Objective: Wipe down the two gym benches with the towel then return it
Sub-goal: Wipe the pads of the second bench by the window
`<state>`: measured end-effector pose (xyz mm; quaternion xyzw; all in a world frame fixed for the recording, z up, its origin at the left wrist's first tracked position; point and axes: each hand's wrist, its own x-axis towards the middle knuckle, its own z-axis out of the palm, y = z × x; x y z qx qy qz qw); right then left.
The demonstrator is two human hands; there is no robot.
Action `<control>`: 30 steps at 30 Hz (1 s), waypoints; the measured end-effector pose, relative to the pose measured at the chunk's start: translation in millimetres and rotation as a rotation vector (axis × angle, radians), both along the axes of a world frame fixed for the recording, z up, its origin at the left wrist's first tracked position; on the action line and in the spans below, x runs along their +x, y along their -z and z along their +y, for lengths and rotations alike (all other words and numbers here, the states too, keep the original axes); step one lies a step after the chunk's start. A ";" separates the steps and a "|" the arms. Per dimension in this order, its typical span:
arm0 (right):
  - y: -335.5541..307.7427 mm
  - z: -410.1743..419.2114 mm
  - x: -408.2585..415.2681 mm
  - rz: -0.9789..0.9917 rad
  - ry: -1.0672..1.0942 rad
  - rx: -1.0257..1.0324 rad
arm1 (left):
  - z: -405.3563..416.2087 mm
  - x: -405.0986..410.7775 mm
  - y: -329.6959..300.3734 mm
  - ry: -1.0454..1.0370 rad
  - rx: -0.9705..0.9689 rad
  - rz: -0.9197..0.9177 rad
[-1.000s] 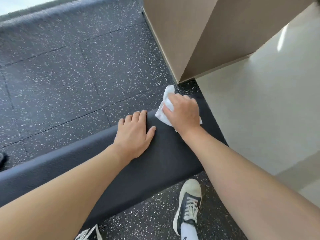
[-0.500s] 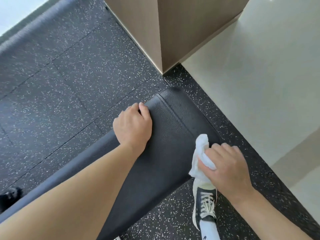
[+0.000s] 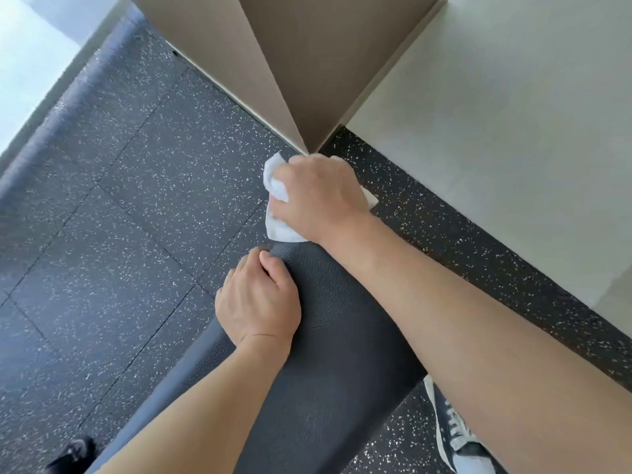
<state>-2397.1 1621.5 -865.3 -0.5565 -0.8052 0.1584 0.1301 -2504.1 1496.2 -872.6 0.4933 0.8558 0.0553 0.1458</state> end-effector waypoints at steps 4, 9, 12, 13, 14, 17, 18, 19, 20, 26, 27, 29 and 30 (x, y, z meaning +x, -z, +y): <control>-0.5 -4.6 14.8 0.067 -0.118 0.003 | 1.1 -1.4 0.4 0.015 -0.005 -0.007; 0.9 -99.3 110.4 0.174 -0.175 0.106 | 0.3 -2.7 1.4 0.029 -0.006 -0.001; 6.3 -149.7 160.5 0.151 -0.174 0.114 | 0.6 -2.4 1.0 0.039 -0.018 -0.012; 7.8 -157.1 168.3 0.143 -0.180 0.115 | 0.7 -2.3 0.8 0.038 -0.023 -0.018; 8.7 -159.0 170.6 0.145 -0.189 0.116 | 0.9 -2.1 0.6 0.038 -0.029 -0.022; 8.0 -133.8 151.5 0.191 -0.213 0.163 | 1.3 -2.4 0.7 0.035 -0.031 -0.026; 7.4 -118.9 138.9 0.201 -0.211 0.164 | 1.2 -2.2 0.9 0.034 -0.029 -0.027; 7.1 -101.7 124.8 0.213 -0.203 0.153 | 1.2 -2.1 1.0 0.031 -0.030 -0.029; 6.6 -82.7 109.2 0.236 -0.186 0.132 | 1.0 -2.1 0.7 0.027 -0.033 -0.030; -1.0 22.0 19.1 0.200 -0.054 -0.214 | 1.6 -0.1 -1.6 0.021 -0.050 -0.025; 0.8 28.8 12.9 0.158 -0.041 -0.250 | 1.8 -0.2 -1.3 0.018 -0.048 -0.024; 3.3 28.2 13.0 0.155 -0.014 -0.257 | 1.6 -0.8 -0.3 0.016 -0.046 -0.024; 2.2 22.7 17.8 0.195 0.008 -0.232 | 1.3 -1.1 -0.6 0.016 -0.045 -0.021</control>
